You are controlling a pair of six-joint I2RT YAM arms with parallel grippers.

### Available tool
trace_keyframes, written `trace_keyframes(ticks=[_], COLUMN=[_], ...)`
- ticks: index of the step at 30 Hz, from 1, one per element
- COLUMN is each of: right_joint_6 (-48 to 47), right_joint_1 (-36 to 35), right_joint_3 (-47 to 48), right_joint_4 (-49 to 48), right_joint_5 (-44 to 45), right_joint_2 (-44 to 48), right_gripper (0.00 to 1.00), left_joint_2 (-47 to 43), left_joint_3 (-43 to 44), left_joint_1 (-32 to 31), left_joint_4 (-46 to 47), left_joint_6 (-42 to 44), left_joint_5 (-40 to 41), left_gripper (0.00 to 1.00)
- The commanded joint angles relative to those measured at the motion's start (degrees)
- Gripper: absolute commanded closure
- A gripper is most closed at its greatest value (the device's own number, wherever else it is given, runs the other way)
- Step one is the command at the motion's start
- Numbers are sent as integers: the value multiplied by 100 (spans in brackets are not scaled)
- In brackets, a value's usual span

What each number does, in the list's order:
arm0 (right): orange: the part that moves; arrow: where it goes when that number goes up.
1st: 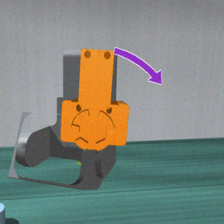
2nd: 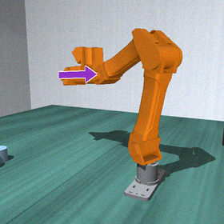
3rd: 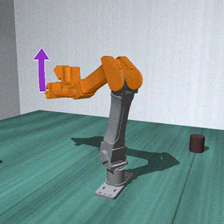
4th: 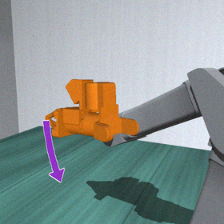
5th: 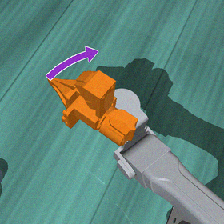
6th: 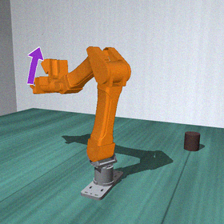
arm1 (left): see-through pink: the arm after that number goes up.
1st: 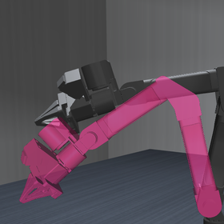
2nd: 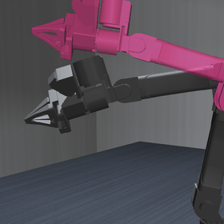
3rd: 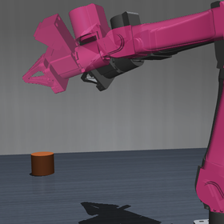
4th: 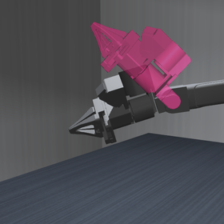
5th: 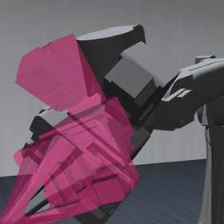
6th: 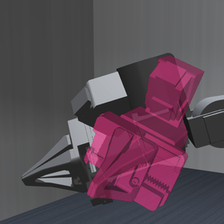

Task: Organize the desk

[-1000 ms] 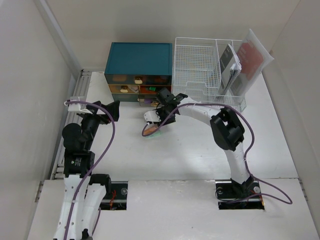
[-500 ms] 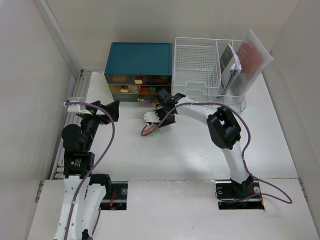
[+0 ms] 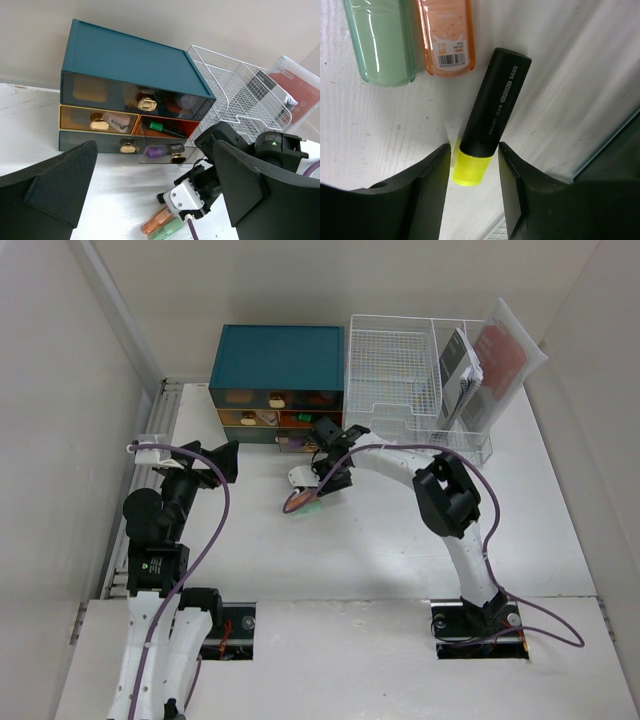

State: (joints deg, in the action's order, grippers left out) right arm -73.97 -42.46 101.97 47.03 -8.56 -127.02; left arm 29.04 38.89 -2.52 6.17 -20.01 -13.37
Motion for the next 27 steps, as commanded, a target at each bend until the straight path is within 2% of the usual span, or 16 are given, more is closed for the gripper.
trace_keyframes(ticks=[1, 7, 12, 17, 27], right_joint_6=[-47, -47, 313, 1068, 1561], right_joint_1=[-35, -149, -202, -202, -254], right_joint_3=[-72, -397, -319, 77, 86], right_joint_4=[448, 448, 246, 193, 184], right_joint_5=[-287, -401, -515, -647, -594], right_joint_2=[-68, 204, 257, -24, -191], right_gripper=[52, 54, 54, 54, 54], left_joint_2=[-65, -65, -65, -65, -65], left_joint_3=[4, 4, 4, 4, 4], left_joint_1=[-20, -20, -20, -20, -20], left_joint_4=[323, 323, 323, 323, 323], left_joint_6=[15, 15, 15, 15, 15], left_joint_5=[-87, -87, -87, -87, -87], left_gripper=[0, 0, 0, 0, 0])
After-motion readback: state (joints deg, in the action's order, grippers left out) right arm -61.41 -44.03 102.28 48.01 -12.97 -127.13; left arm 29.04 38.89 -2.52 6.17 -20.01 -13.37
